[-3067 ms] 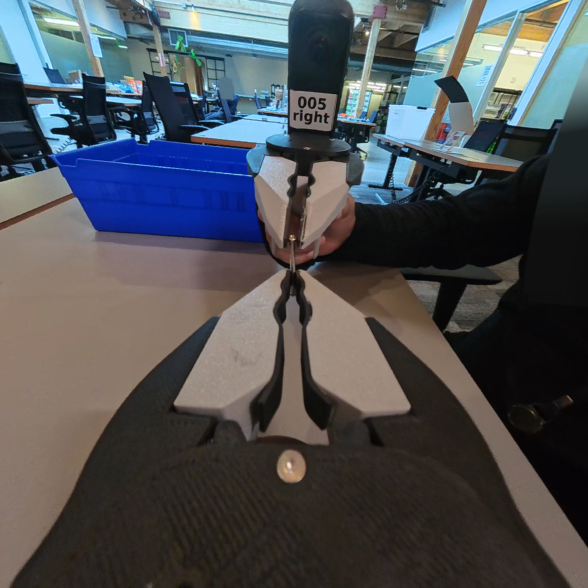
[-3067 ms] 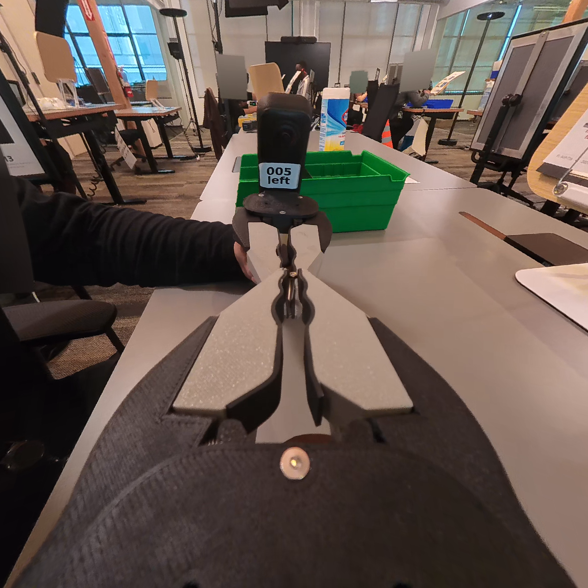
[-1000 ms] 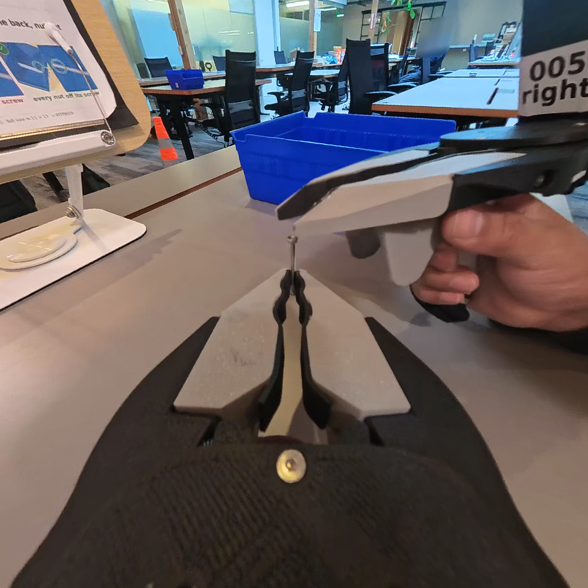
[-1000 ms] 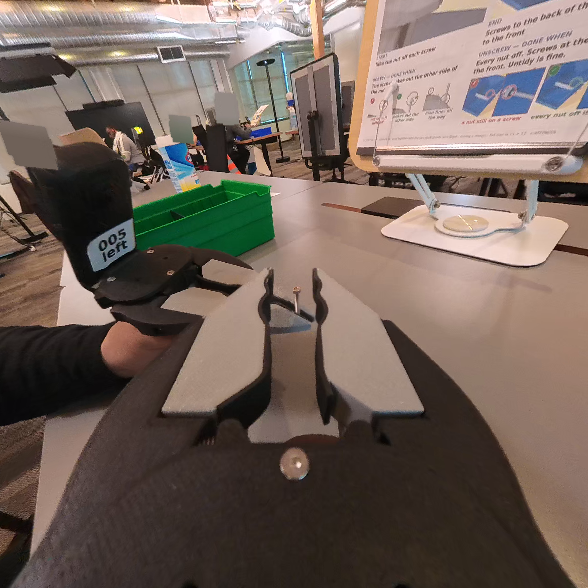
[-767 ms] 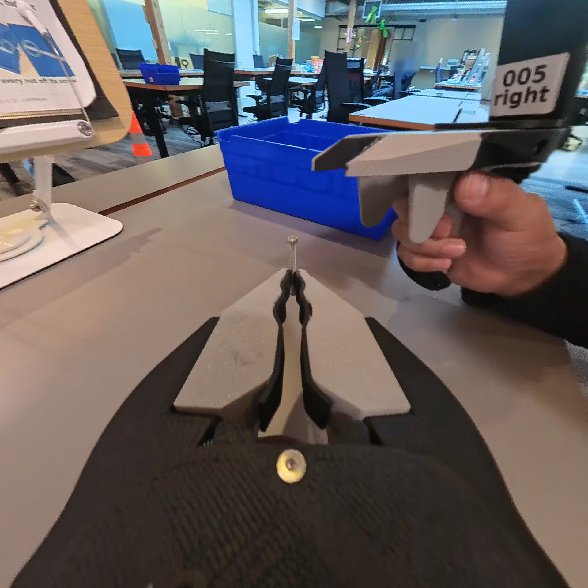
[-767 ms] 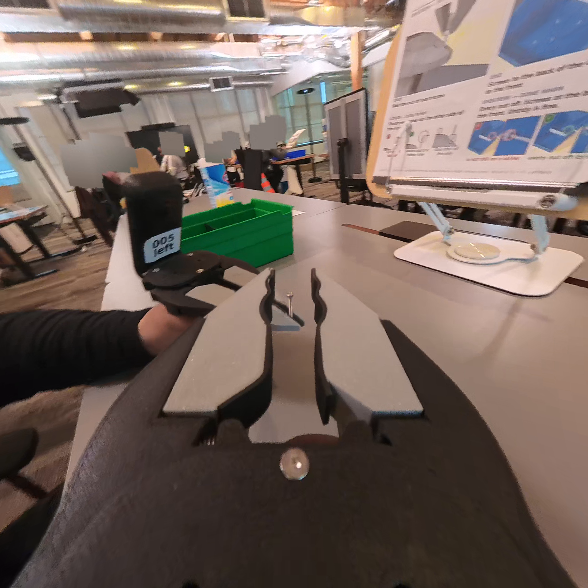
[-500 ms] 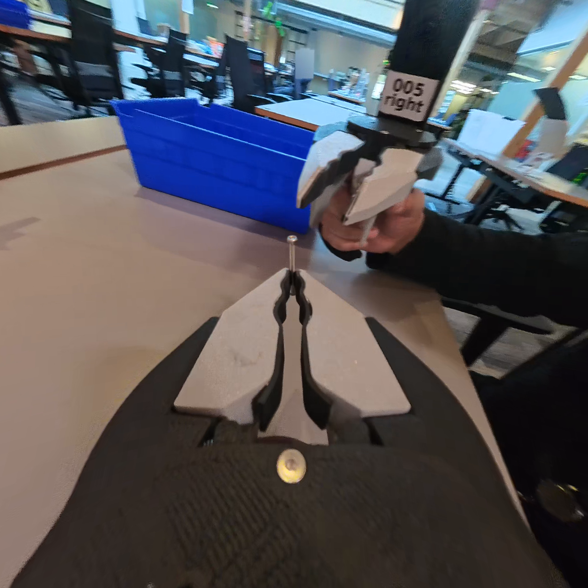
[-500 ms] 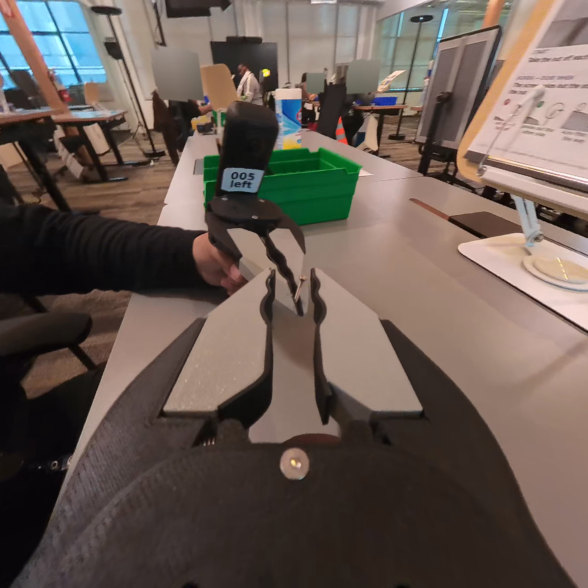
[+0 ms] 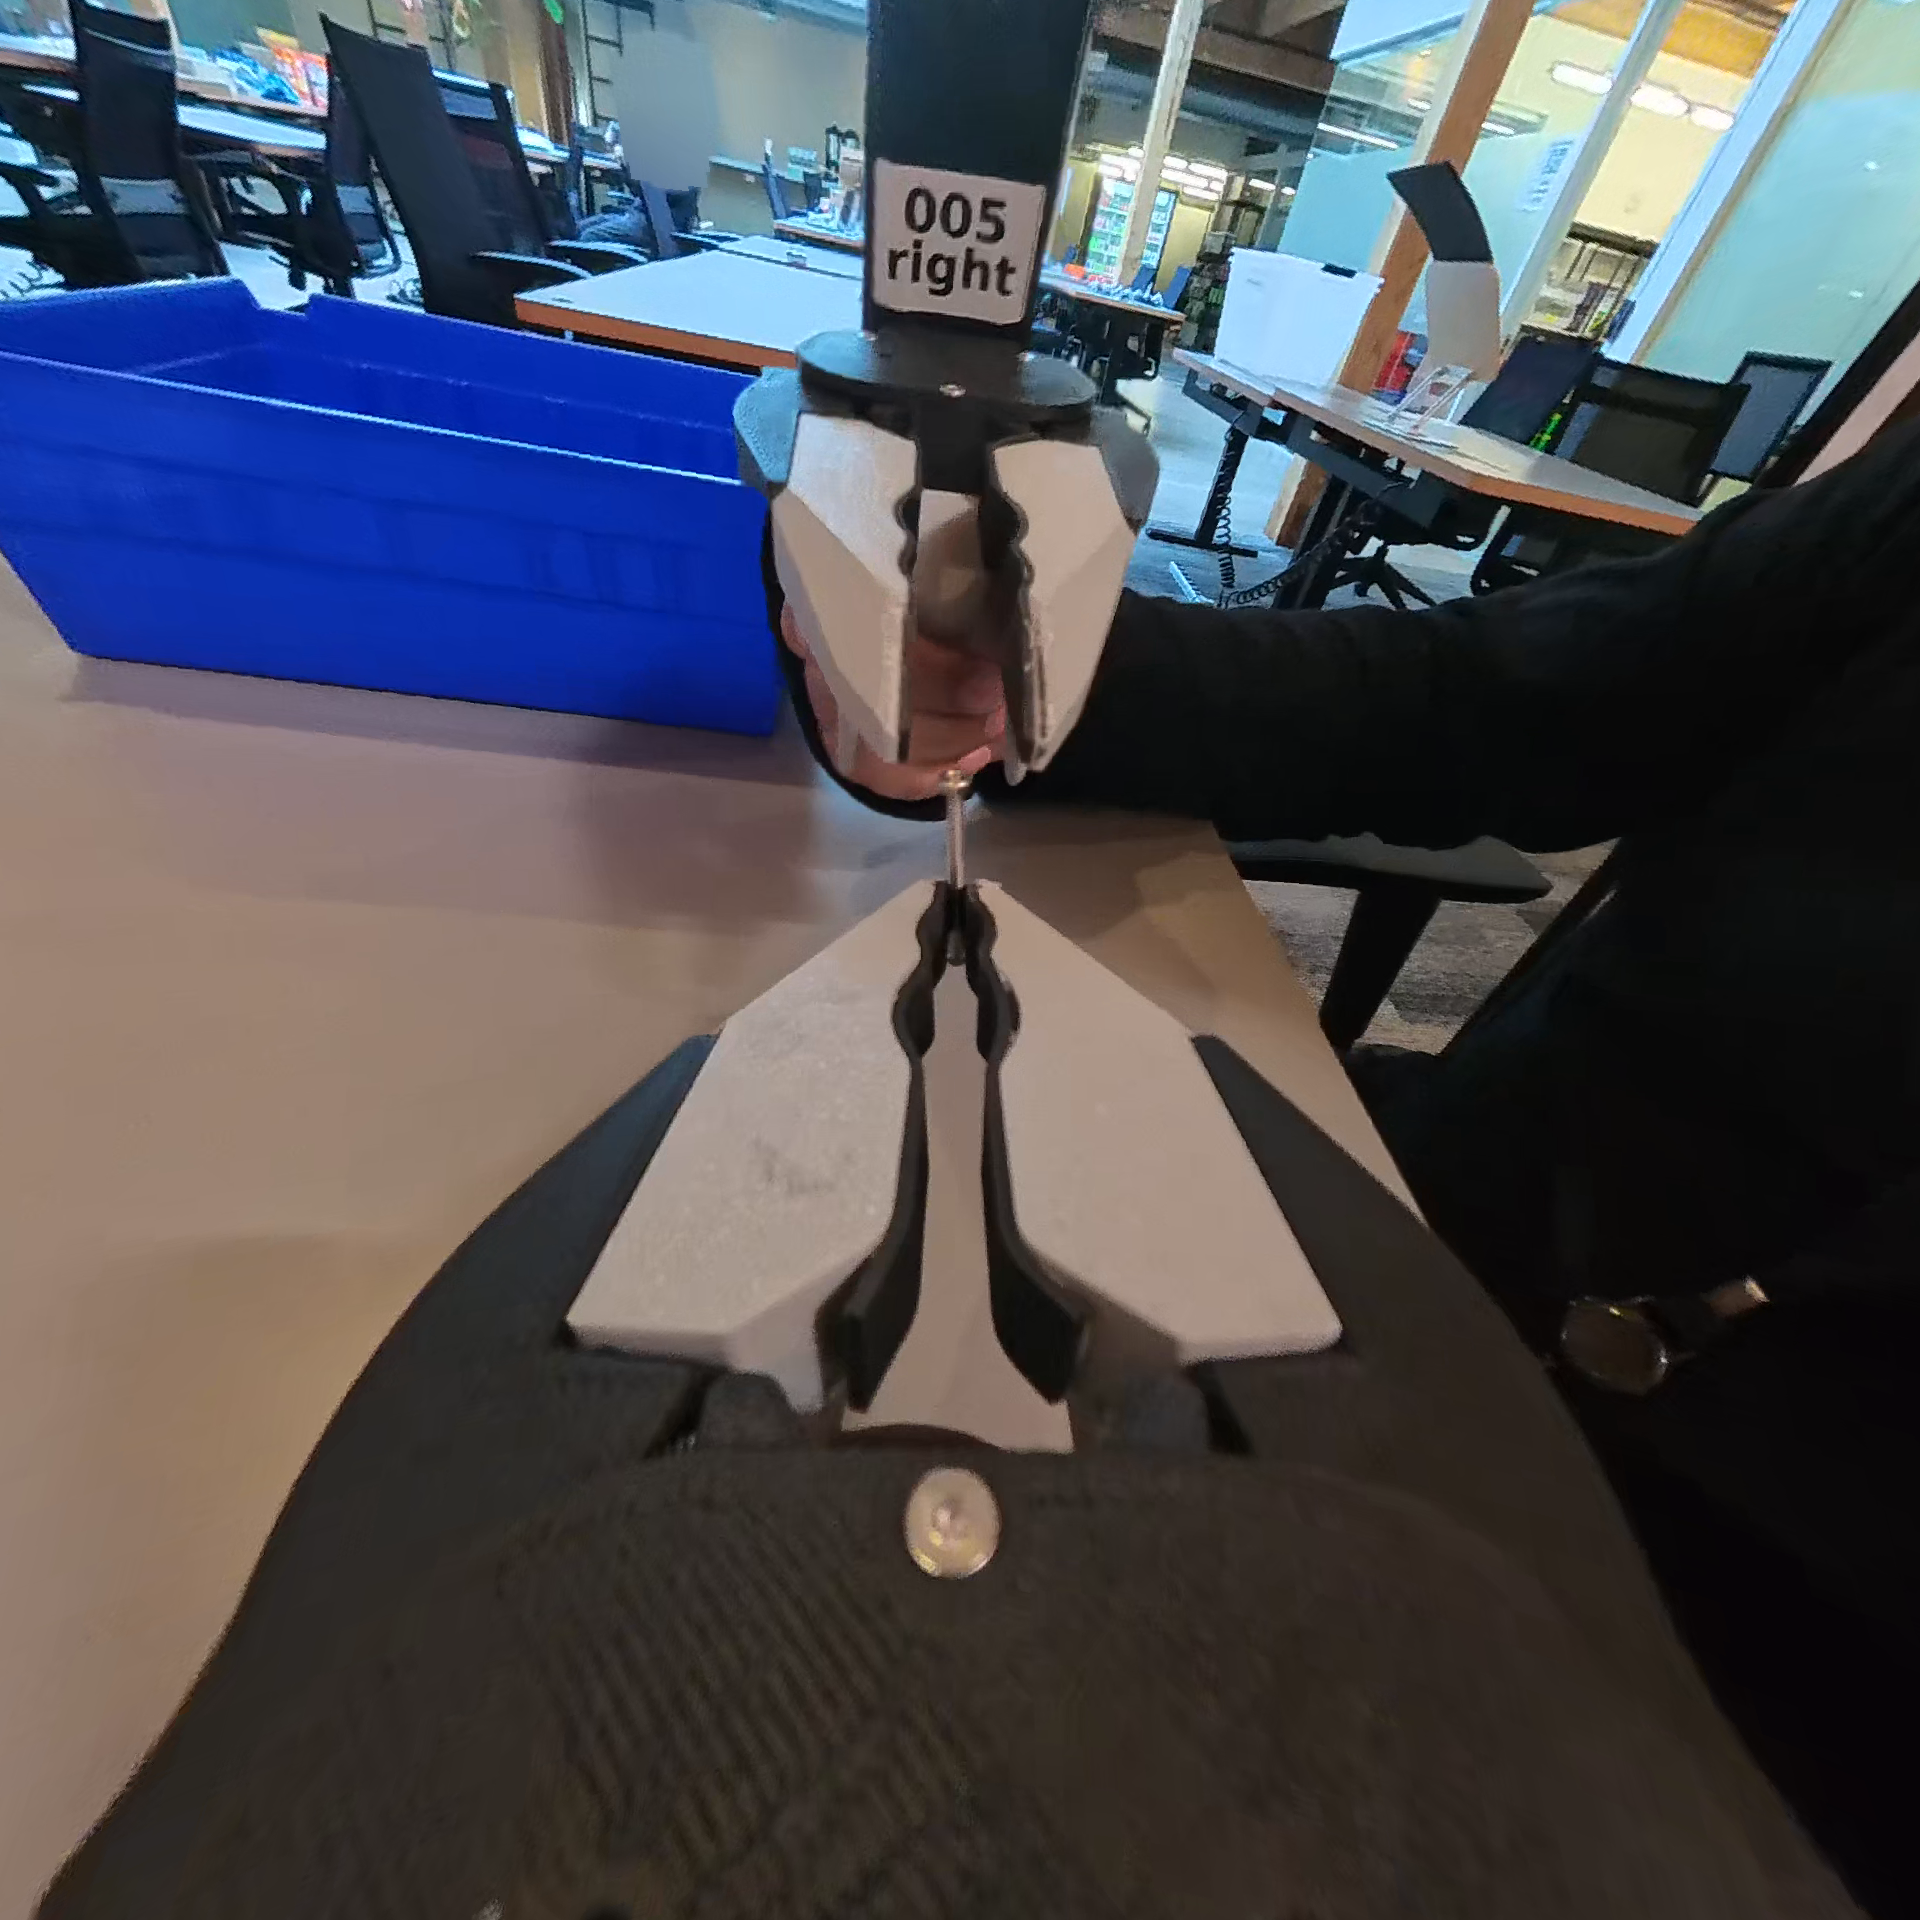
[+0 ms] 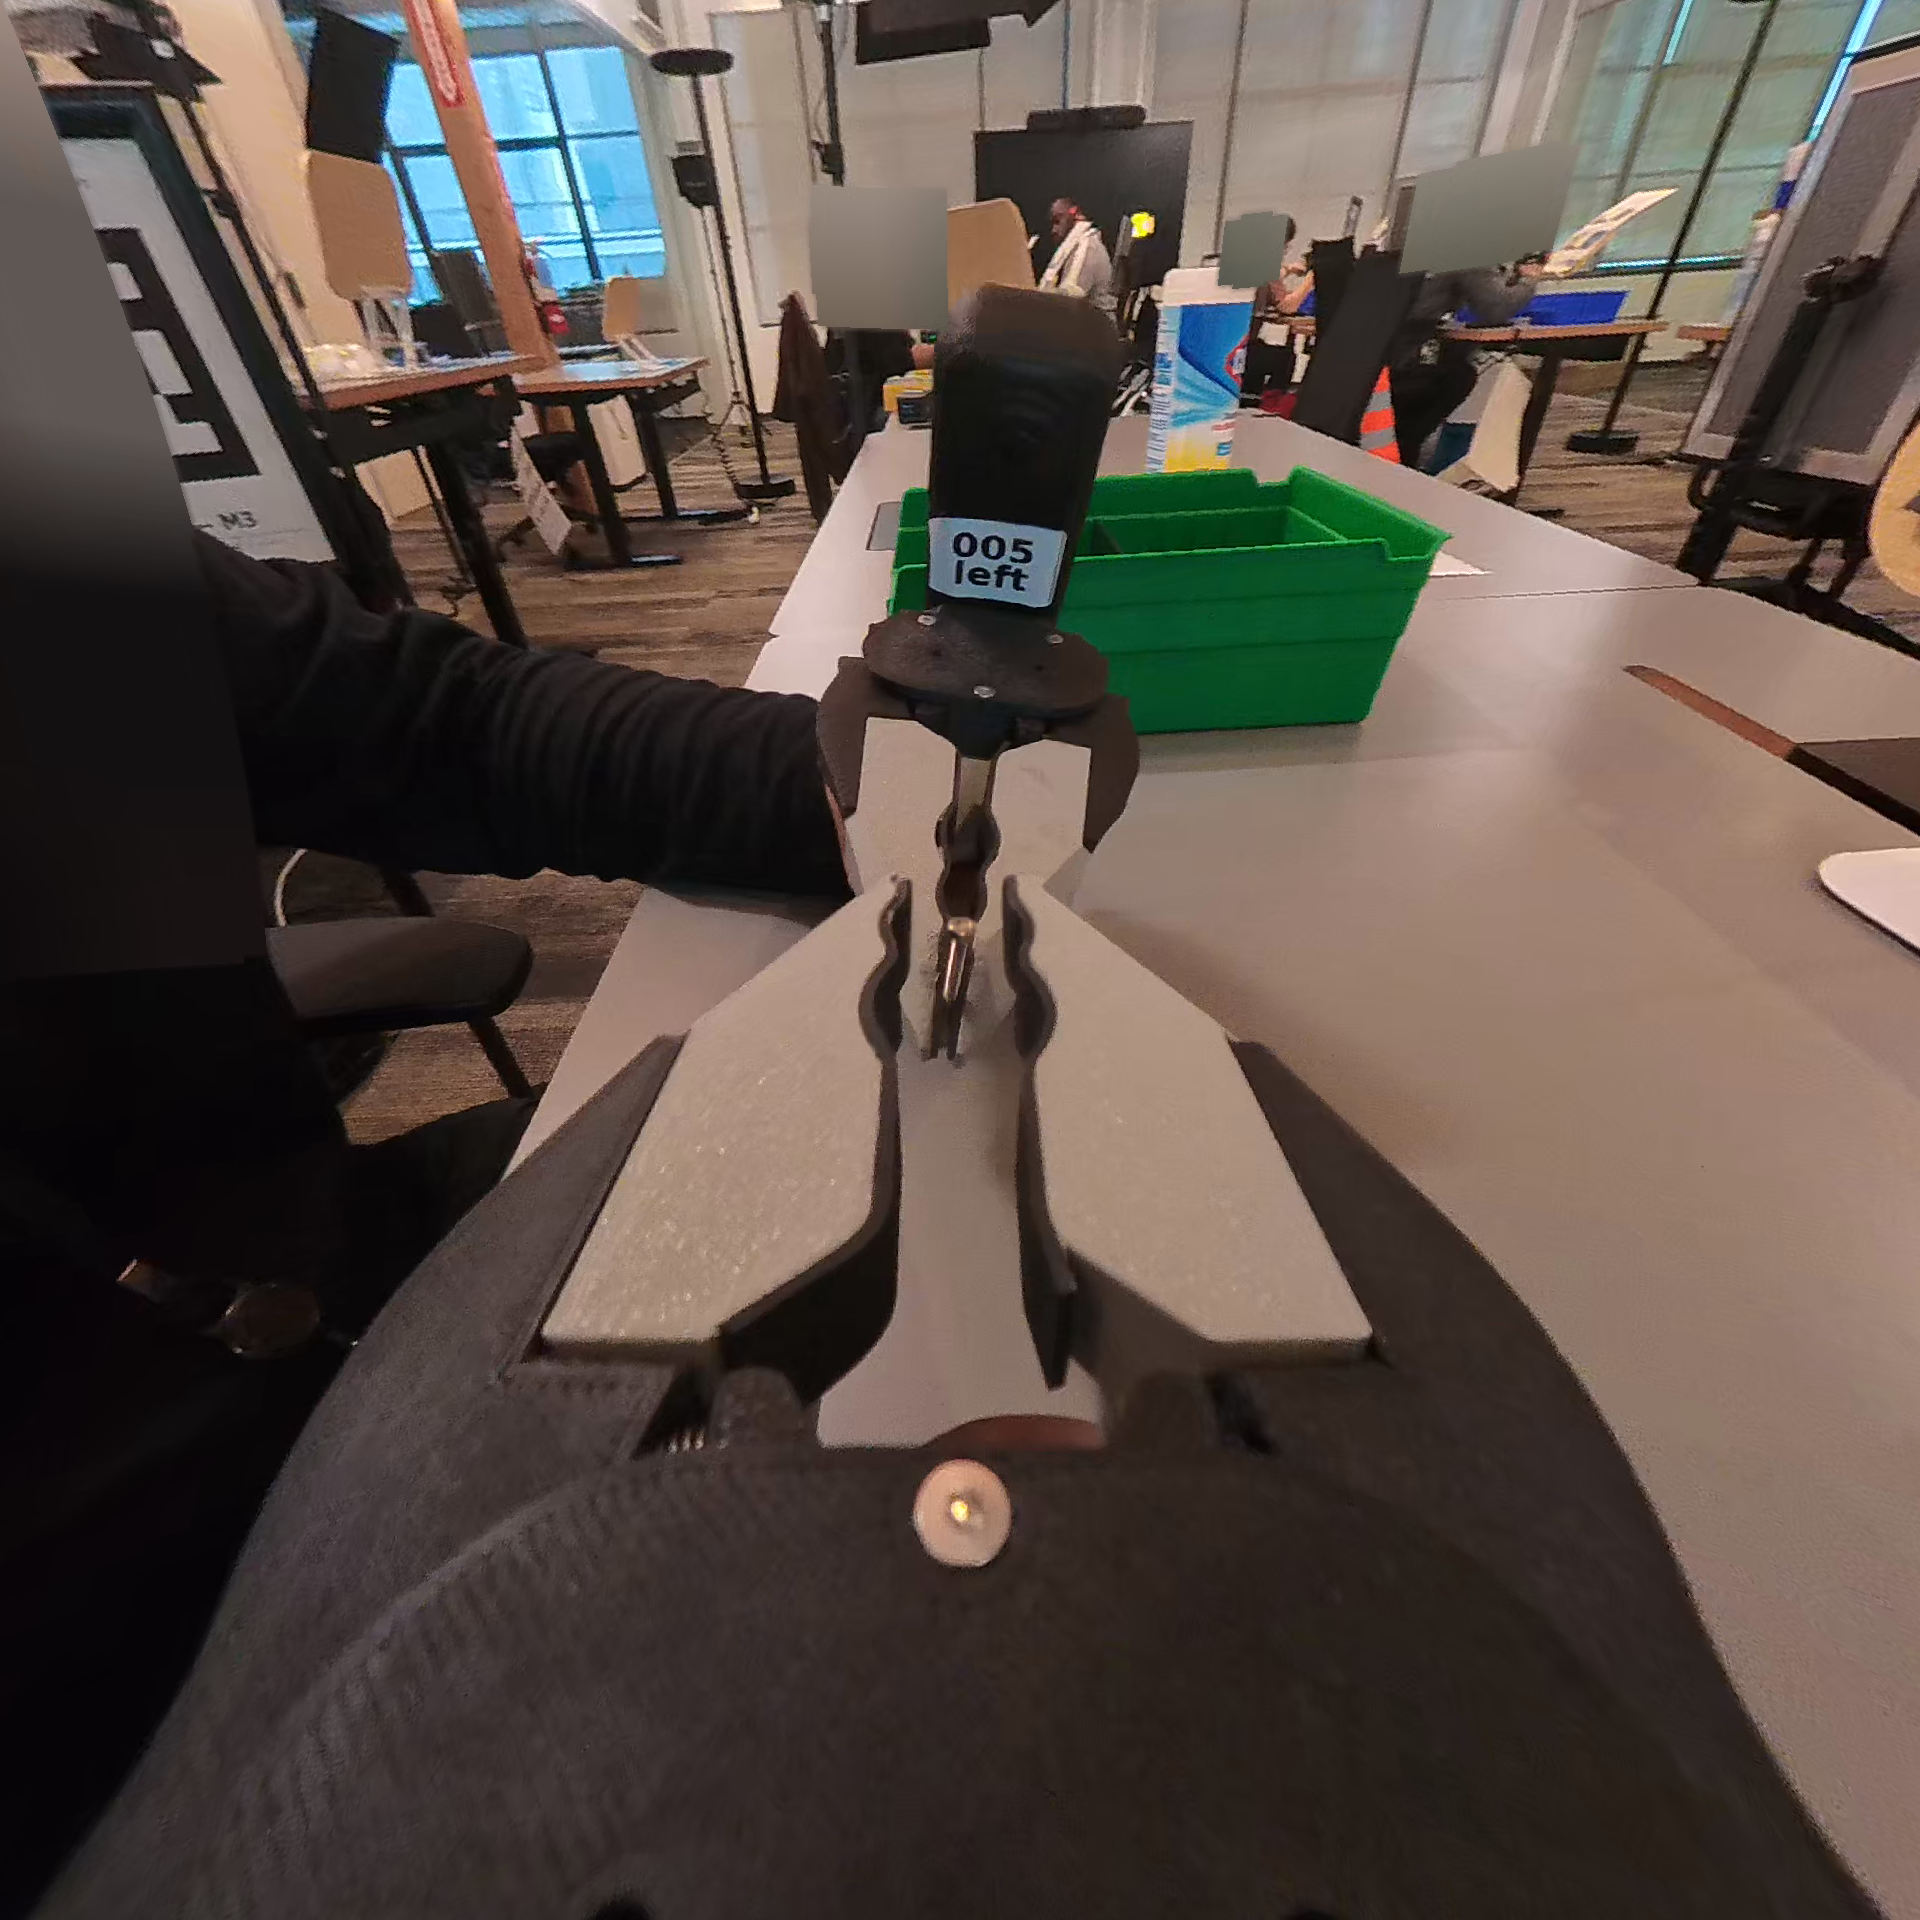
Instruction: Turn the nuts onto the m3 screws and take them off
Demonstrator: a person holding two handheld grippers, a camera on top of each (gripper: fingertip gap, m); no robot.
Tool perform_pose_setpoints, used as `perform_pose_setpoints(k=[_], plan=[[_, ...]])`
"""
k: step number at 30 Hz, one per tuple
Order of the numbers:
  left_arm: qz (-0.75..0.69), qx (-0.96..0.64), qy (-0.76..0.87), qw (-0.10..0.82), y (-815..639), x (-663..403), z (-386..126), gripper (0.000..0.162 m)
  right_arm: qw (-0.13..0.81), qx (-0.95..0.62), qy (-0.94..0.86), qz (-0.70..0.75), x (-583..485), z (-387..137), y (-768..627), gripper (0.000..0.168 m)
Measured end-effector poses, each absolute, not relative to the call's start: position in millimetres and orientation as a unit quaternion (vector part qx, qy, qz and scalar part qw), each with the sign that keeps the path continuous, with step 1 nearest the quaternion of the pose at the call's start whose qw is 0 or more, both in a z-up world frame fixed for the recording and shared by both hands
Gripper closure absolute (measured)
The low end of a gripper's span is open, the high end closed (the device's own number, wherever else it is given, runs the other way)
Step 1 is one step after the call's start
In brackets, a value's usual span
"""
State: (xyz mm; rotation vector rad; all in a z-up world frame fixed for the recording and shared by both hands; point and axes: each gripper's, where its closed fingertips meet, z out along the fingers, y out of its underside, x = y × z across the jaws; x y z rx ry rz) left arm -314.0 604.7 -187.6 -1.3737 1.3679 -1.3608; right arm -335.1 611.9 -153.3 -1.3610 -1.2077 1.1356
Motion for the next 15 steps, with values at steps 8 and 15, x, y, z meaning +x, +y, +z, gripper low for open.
perform_pose_setpoints(k=[8, 15], plan=[[-0.537, -0.523, 0.537, 0.387, 601.1, -315.1, -181.1, 0.162, 0.476, -0.546, -0.503, 0.472, -337.7, -153.7, 606.7, 0.158], [-0.536, -0.524, 0.536, 0.389, 601.4, -315.0, -181.0, 0.162, 0.478, -0.545, -0.504, 0.469, -338.2, -154.2, 606.4, 0.161]])
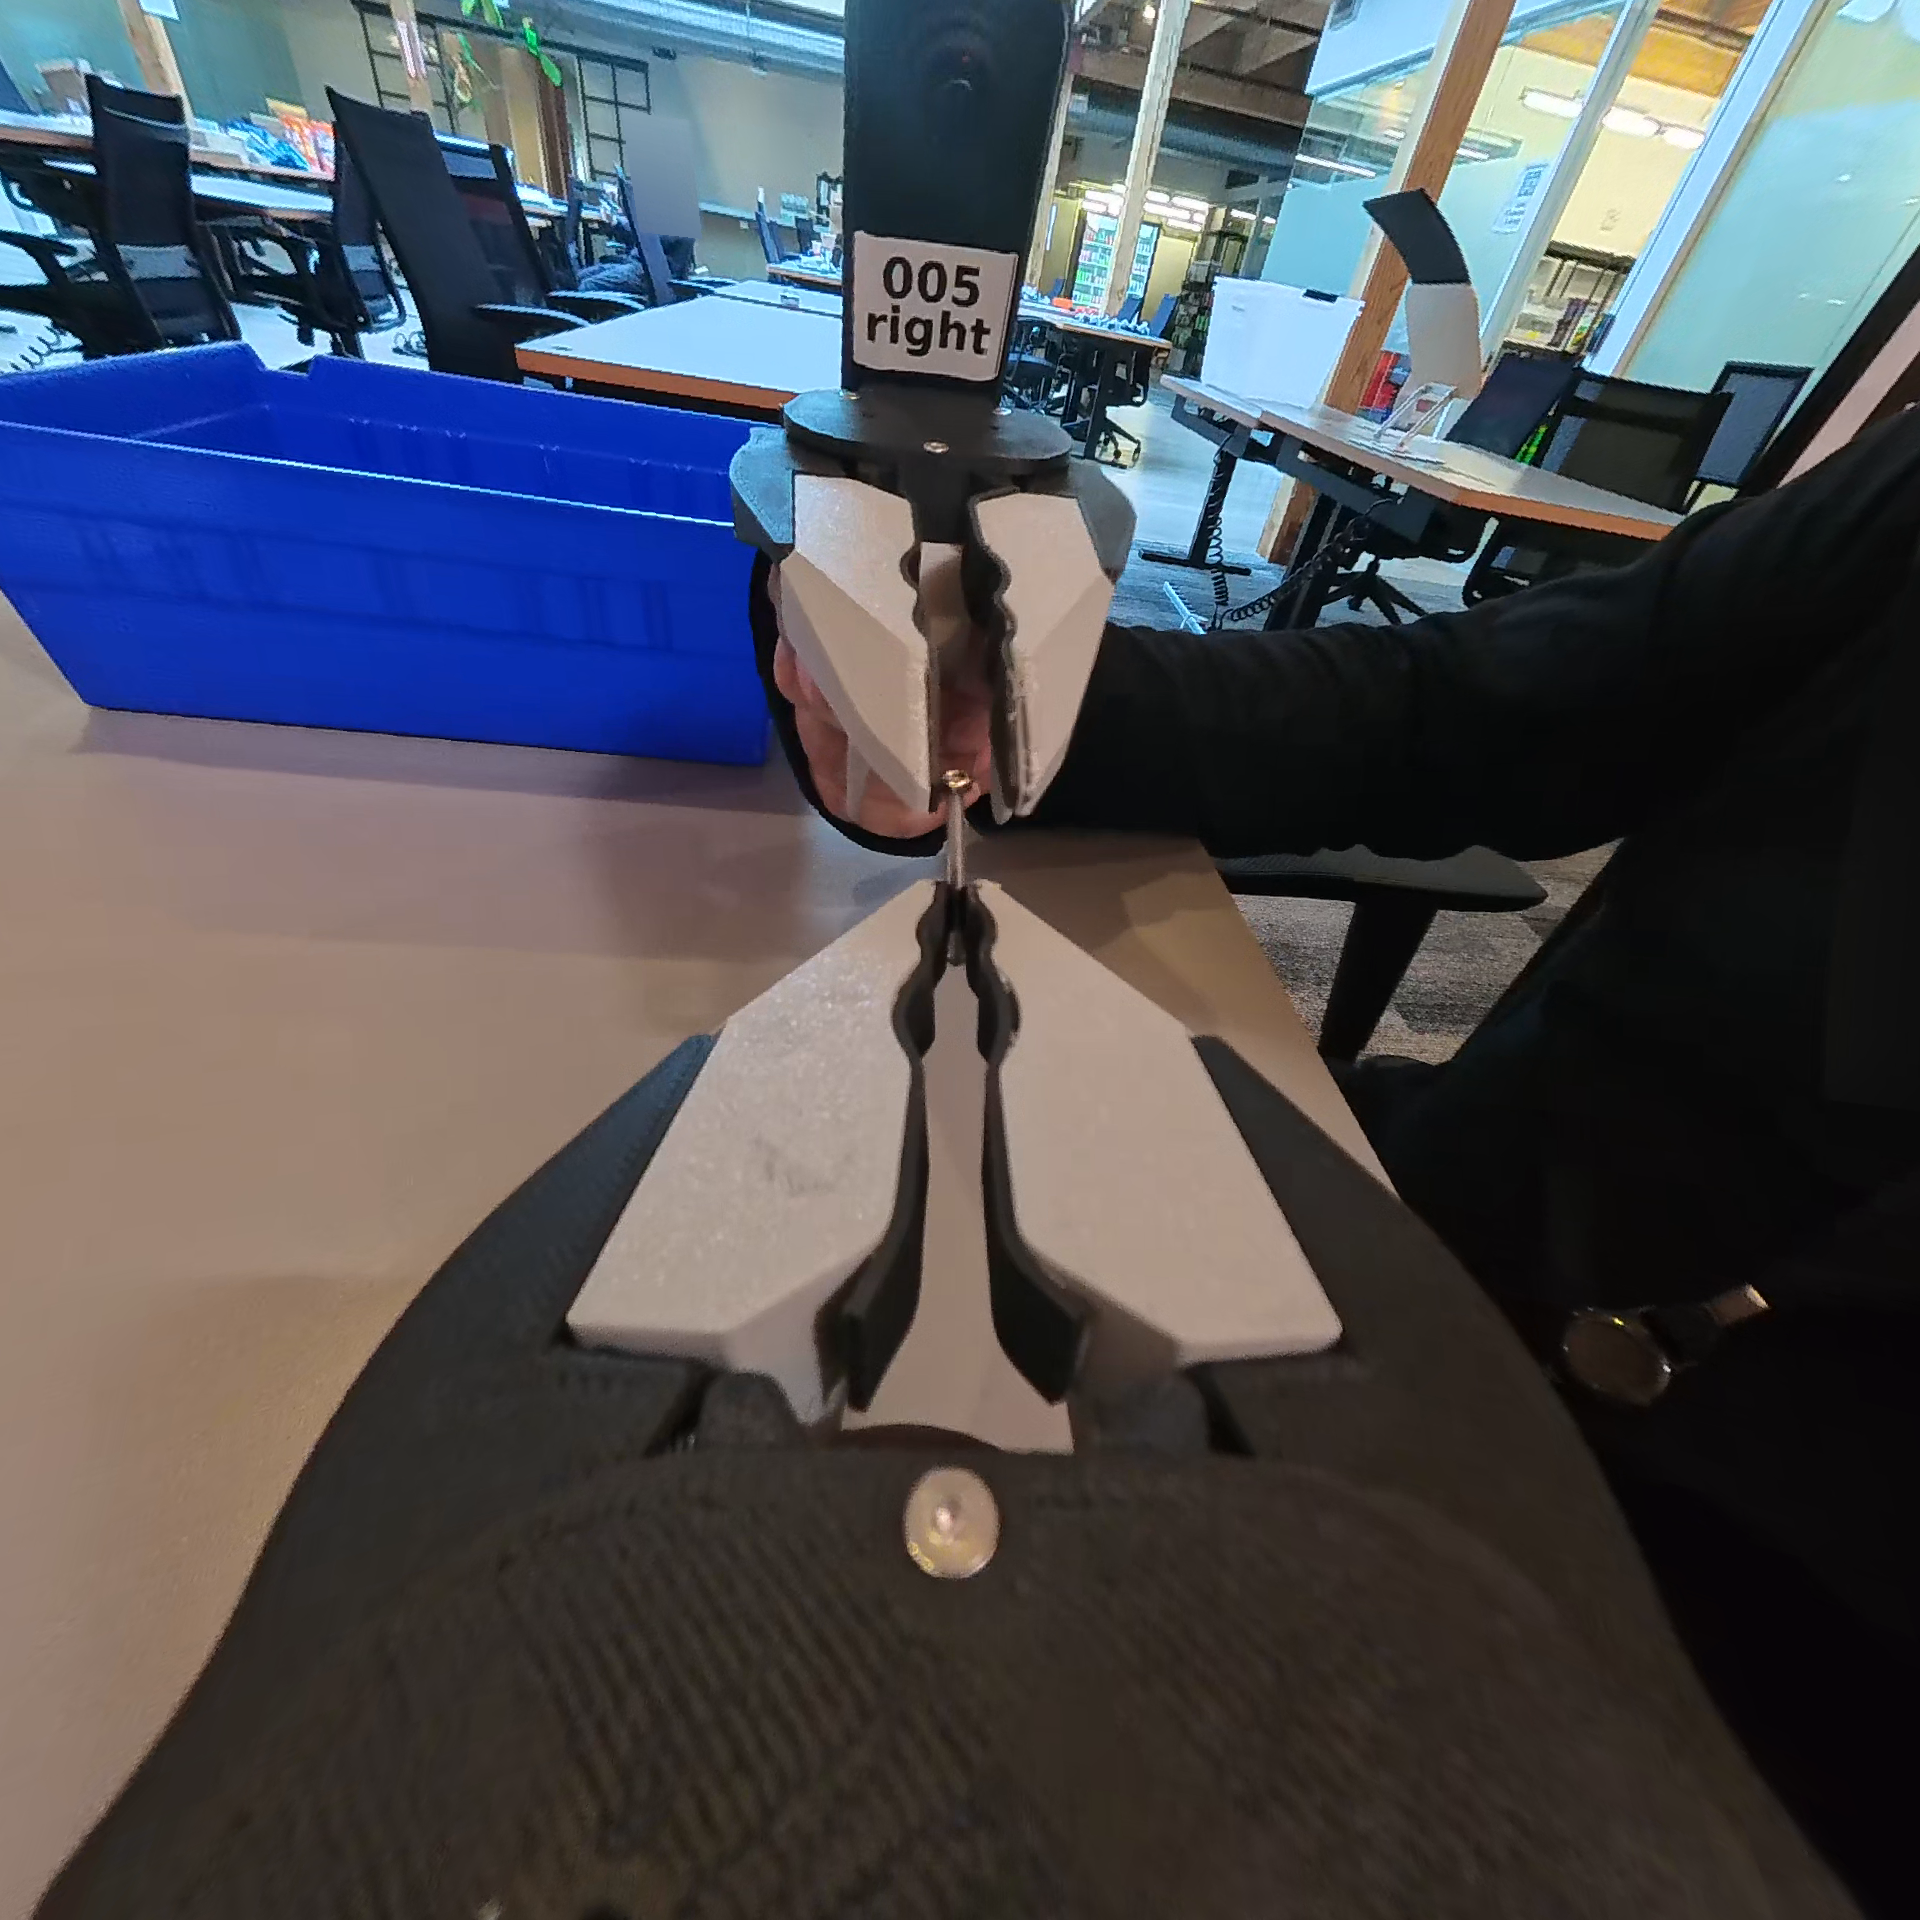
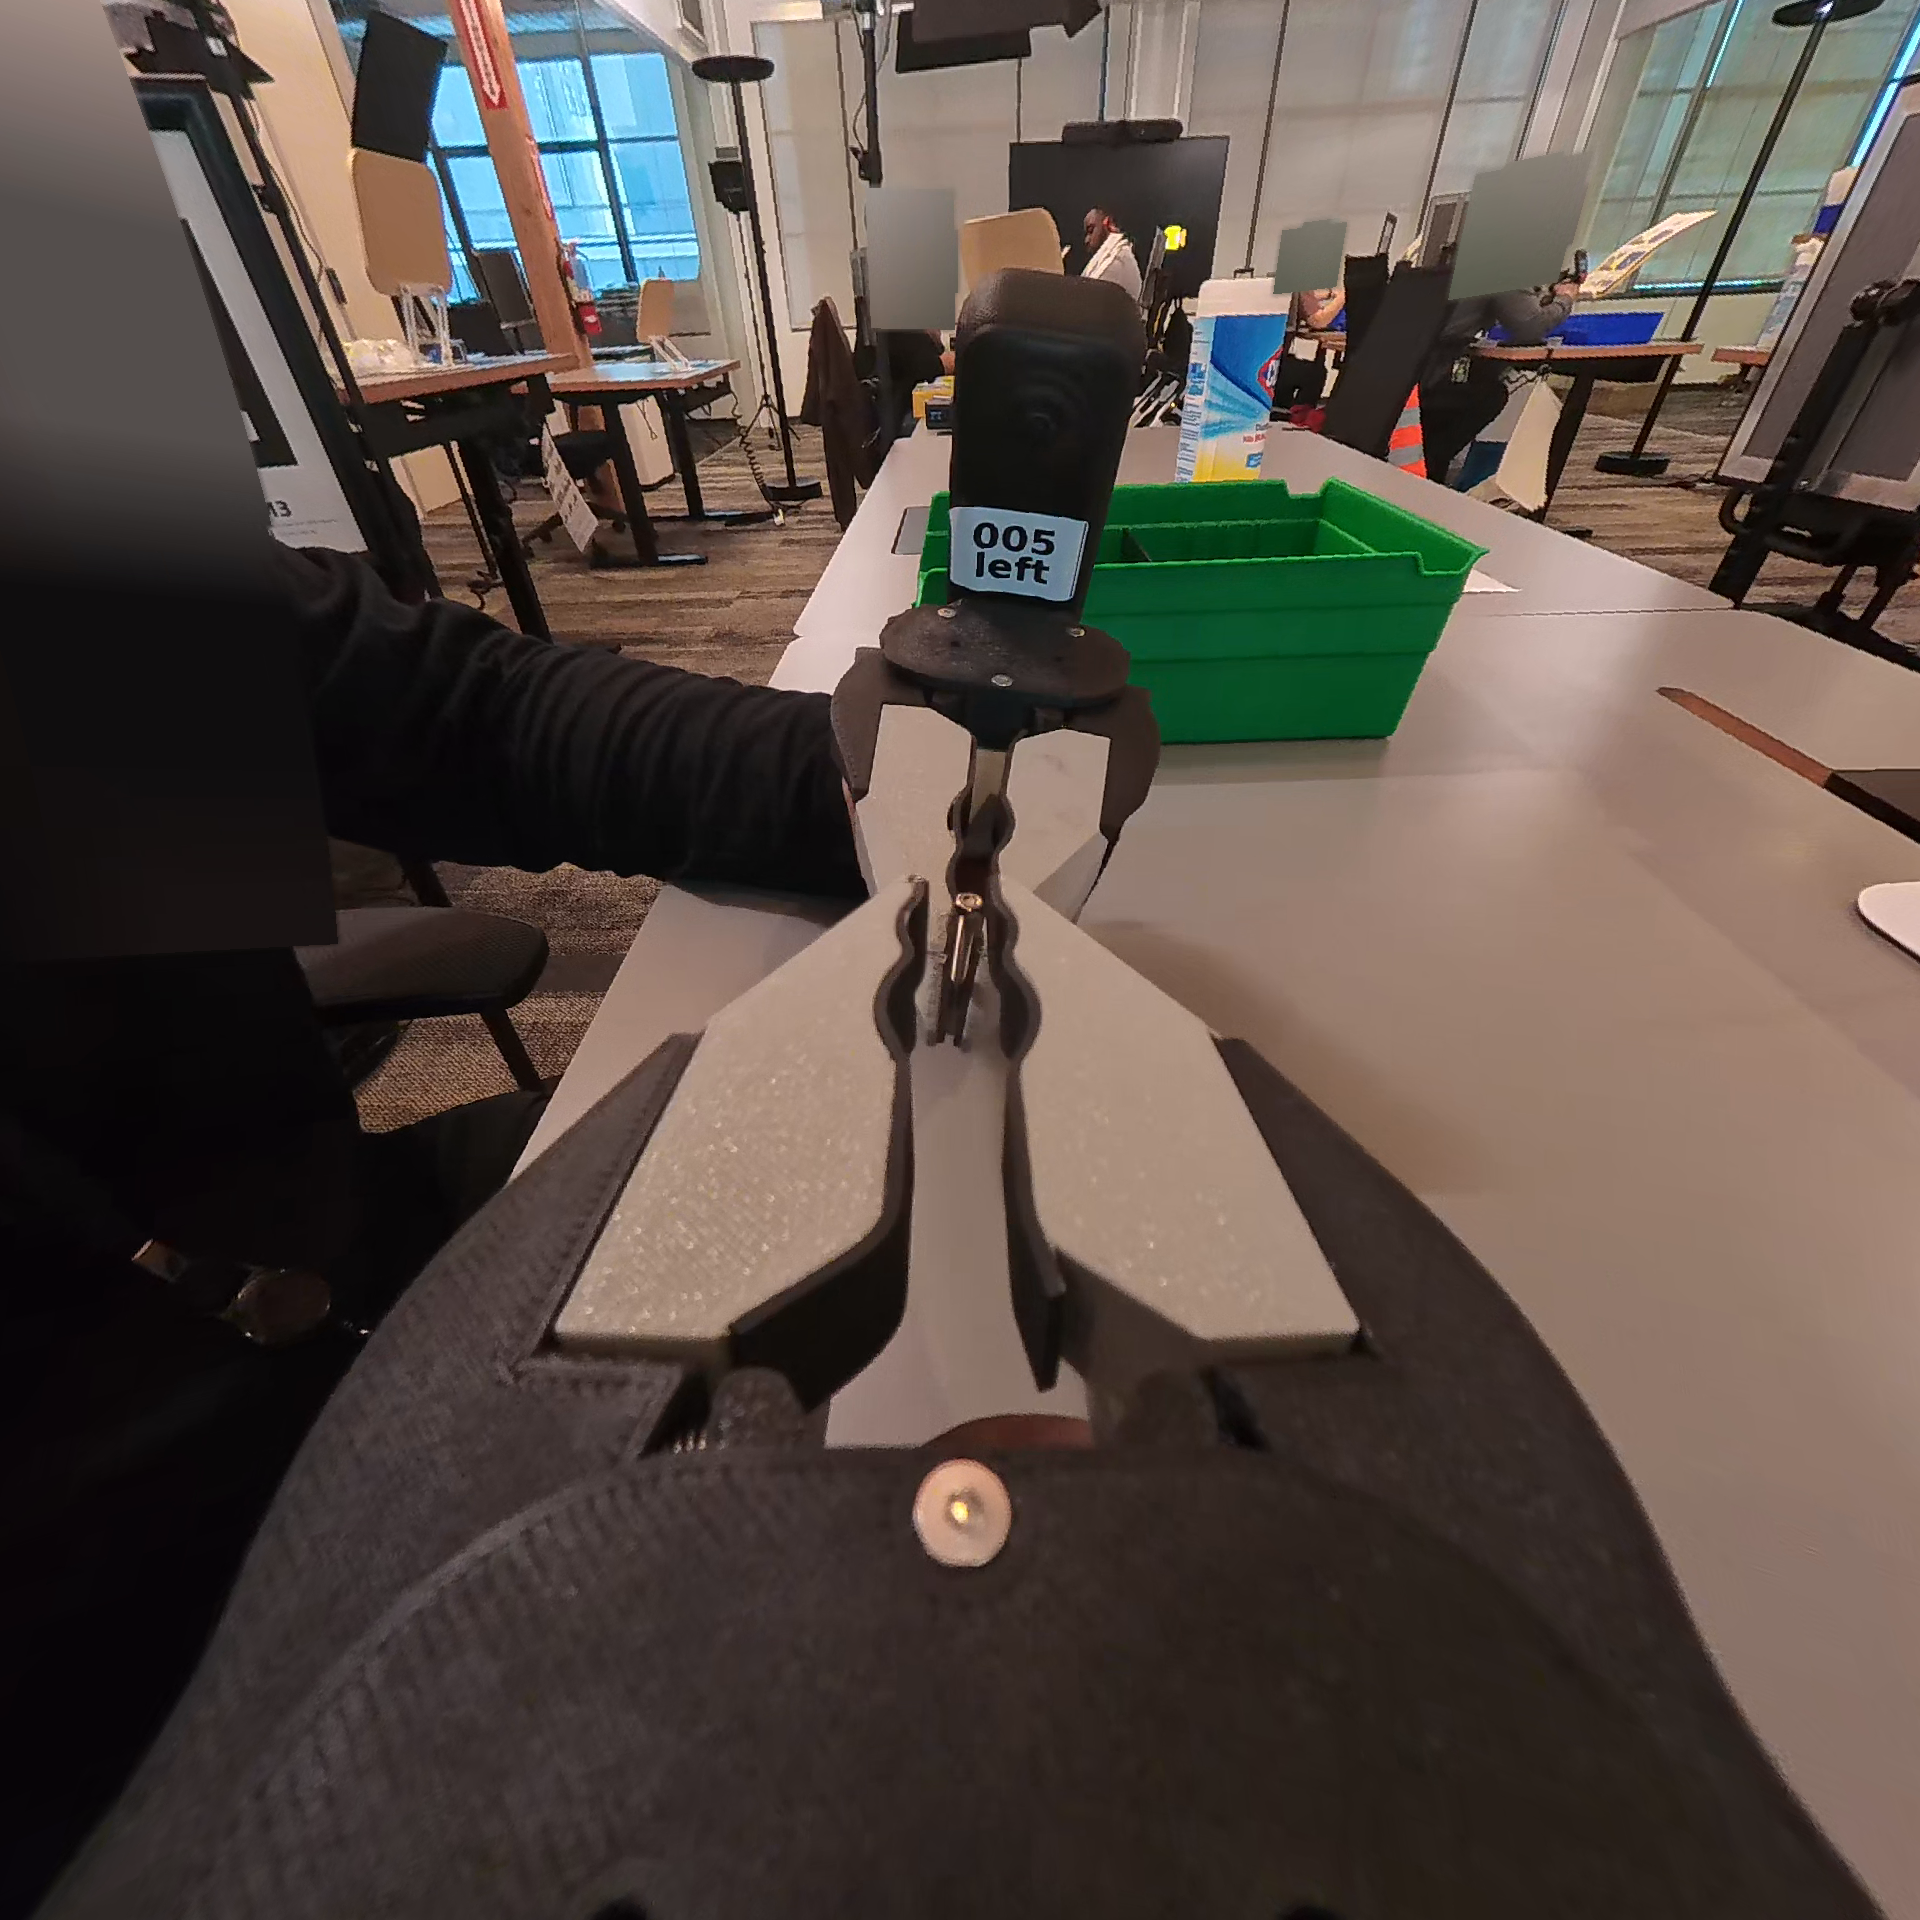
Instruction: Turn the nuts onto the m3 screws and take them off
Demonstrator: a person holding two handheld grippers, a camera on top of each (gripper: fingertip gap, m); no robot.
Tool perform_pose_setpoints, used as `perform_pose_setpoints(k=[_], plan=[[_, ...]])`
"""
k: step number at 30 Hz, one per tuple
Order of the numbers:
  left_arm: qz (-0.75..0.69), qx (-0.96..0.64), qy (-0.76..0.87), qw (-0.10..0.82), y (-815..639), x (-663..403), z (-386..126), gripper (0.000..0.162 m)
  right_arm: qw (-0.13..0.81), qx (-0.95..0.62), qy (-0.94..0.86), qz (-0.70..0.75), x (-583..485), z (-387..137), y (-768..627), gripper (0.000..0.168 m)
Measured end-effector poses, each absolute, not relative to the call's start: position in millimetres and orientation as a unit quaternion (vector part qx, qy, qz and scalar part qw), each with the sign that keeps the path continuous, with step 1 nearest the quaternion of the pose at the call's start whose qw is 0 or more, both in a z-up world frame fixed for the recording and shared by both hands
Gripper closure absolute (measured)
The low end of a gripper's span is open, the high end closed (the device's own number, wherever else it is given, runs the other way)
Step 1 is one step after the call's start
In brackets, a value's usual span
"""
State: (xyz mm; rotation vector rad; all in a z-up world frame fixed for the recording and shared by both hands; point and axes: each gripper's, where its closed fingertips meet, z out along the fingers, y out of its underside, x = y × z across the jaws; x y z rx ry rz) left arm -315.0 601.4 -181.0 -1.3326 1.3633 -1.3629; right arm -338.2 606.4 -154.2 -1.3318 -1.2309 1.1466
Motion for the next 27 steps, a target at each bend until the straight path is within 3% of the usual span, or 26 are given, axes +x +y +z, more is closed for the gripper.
perform_pose_setpoints(k=[17, 27], plan=[[-0.528, -0.526, 0.537, 0.395, 602.7, -314.3, -181.5, 0.162, 0.493, -0.553, -0.496, 0.453, -337.8, -154.7, 610.3, 0.166], [-0.470, -0.550, 0.513, 0.463, 623.0, -310.0, -180.5, 0.162, 0.566, -0.594, -0.463, 0.336, -334.3, -153.9, 629.9, 0.166]])
